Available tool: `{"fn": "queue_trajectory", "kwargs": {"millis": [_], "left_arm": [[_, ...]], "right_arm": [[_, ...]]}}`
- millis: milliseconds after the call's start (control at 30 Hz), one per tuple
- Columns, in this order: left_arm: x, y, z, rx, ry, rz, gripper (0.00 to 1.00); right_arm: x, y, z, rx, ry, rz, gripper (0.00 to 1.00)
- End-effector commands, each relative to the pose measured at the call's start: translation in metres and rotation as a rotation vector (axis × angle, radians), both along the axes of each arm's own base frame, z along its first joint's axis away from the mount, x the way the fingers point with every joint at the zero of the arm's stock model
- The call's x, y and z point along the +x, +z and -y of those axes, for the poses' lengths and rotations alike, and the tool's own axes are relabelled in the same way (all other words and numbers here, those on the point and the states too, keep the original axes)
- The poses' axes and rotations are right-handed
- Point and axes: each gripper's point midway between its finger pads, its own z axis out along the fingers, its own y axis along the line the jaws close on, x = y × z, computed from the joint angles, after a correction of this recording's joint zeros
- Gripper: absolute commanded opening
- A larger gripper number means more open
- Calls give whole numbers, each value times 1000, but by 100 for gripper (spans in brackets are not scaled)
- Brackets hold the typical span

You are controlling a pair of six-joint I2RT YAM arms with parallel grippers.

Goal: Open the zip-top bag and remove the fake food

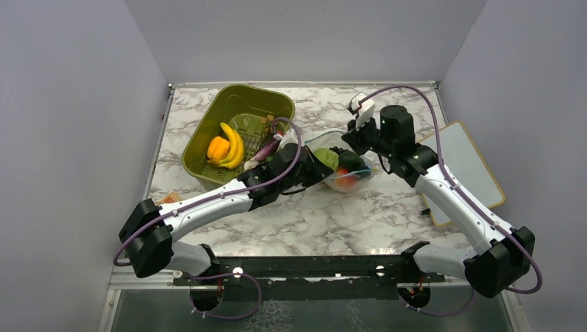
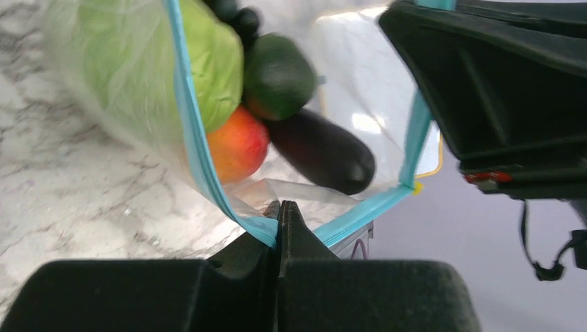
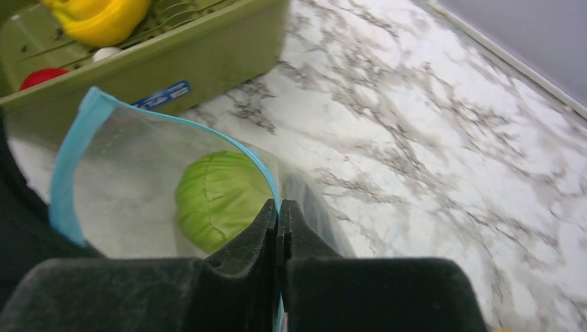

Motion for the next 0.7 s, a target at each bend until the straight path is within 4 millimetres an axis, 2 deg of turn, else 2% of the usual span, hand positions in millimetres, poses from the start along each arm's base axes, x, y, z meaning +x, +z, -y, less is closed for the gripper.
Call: {"fn": "queue_trajectory", "kwargs": {"millis": [0,133,233,333,433,467,533,600,667], "left_arm": [[7,46,17,23,-113,172,0],[13,74,38,57,-251,278,0],[19,80,55,67,-341,291,0],[28,98,72,31,-408,309,0],[35,102,80,19,-444,309,0],[36,101,81,18,-457,311,0],[37,93,78,27,-477,298,0],[38,72,68,61,-472,261,0],[39,40,51,100,-451,204,0]], "right_arm": [[26,37,48,27,-348,114,1],[31,59,83,5,-545,159,1],[32,75,107,-24,-670,201,1],[31,89,127,-41,-752,224,1],[23,101,141,-10,-813,222,1],[20,104,140,7,-804,215,1],[10,96,122,44,-692,163,1],[-4,72,91,79,-511,74,1],[-24,36,61,121,-346,-51,1]]}}
